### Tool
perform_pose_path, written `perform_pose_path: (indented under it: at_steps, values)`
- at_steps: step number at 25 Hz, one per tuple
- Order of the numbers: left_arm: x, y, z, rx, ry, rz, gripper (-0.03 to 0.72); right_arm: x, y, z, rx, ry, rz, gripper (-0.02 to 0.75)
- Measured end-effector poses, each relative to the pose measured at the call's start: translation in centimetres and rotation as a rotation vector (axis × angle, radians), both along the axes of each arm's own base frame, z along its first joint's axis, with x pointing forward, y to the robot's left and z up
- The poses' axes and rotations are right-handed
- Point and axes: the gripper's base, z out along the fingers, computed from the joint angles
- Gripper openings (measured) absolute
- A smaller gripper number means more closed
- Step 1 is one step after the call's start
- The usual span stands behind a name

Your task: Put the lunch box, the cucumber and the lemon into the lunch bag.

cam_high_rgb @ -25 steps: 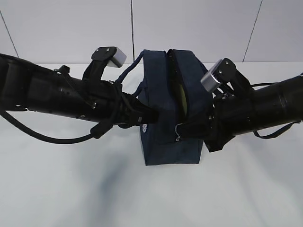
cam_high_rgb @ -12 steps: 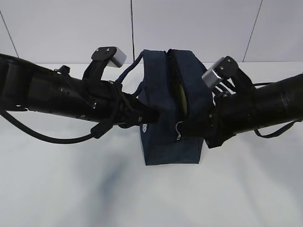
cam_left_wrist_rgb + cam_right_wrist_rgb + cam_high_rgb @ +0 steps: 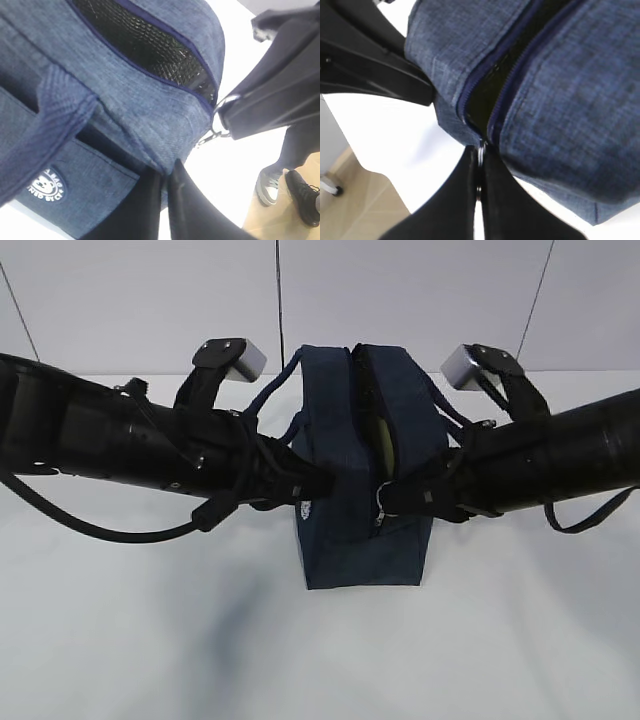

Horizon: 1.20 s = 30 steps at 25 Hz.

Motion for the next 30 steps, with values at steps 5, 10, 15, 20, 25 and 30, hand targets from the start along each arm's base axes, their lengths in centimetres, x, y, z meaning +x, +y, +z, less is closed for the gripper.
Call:
perform_pose_path:
  at_steps: [5,10,15,20,25,30]
  values:
    - [0.0,0.0,0.0,0.001,0.000,0.001,-0.010,-0.2,0.0,0.9,0.025,-0.007,-0.021,0.001]
    - [0.0,0.0,0.0,0.002,-0.001,0.002,-0.010,-0.3,0.0,1.3,0.054,0.005,-0.047,0.001]
    - [0.0,0.0,0.0,0.002,-0.001,0.002,-0.010,-0.1,0.1,1.6,0.106,0.030,-0.092,0.001]
    - [0.0,0.0,0.0,0.002,-0.001,0.002,-0.010,0.1,0.1,1.9,0.140,0.039,-0.119,0.001]
    - [0.0,0.0,0.0,0.002,-0.001,0.002,-0.010,0.6,0.2,2.7,0.160,0.018,-0.126,0.001]
    - [0.0,0.0,0.0,0.002,-0.001,0.002,-0.010,1.0,0.3,3.1,0.164,0.002,-0.138,0.001]
